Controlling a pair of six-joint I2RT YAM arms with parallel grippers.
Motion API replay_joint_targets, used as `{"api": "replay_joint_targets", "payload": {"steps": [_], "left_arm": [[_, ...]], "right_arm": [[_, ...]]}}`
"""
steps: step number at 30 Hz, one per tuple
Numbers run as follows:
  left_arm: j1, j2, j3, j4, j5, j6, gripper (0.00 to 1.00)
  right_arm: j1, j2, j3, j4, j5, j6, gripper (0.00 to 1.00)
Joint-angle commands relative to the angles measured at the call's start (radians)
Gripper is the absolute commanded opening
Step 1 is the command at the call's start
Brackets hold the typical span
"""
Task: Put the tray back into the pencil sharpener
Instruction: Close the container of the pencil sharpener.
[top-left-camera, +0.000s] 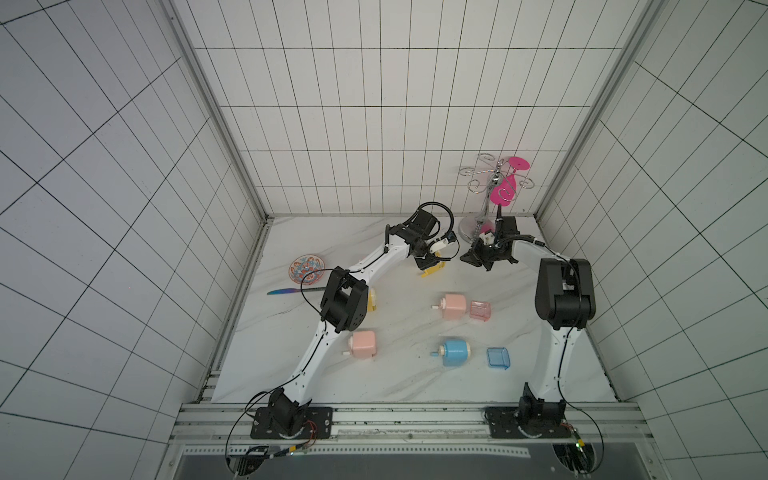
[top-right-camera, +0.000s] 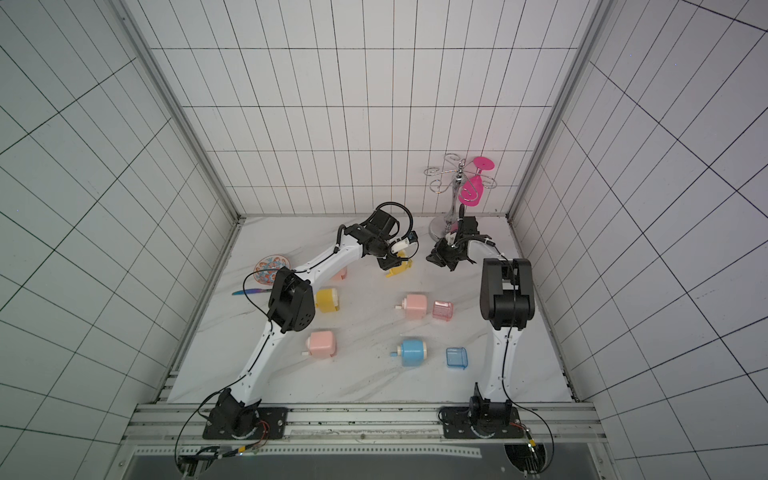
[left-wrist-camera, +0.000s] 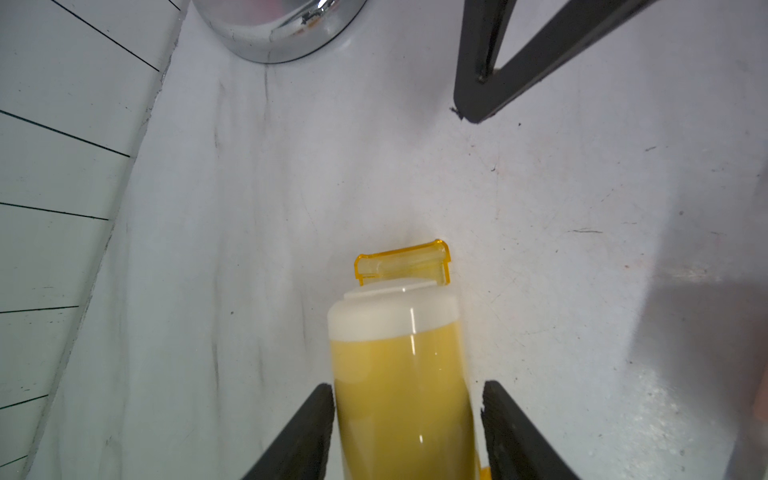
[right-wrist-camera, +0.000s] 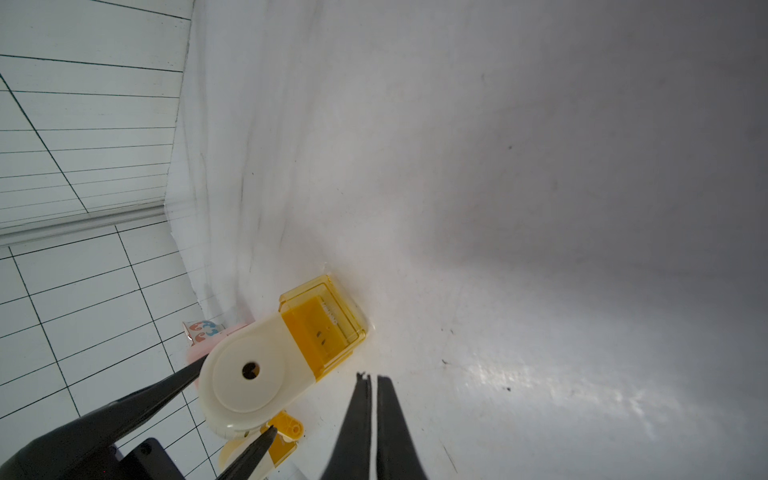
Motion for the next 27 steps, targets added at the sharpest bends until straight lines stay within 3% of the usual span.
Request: {"api": "replay_joint_targets", "payload": {"steps": [1, 20, 27], "left_arm": [[0.000, 0.033, 0.022, 0.008, 0.034, 0.002, 0.59], [0.005, 0.061, -0.010, 0.019, 0.063, 0.003, 0.66], [0.010, 0.045, -0.005, 0.024, 0.088, 0.010, 0.55]], "right_arm": [[-0.014, -0.009, -0.029, 0.001, -0.016, -0.005, 0.08], [-0.020, -0.011, -0.039, 0.014, -0.024, -0.001, 0.08], [-0.023, -0.003, -0.033, 0.015, -0.027, -0.001, 0.08]]}}
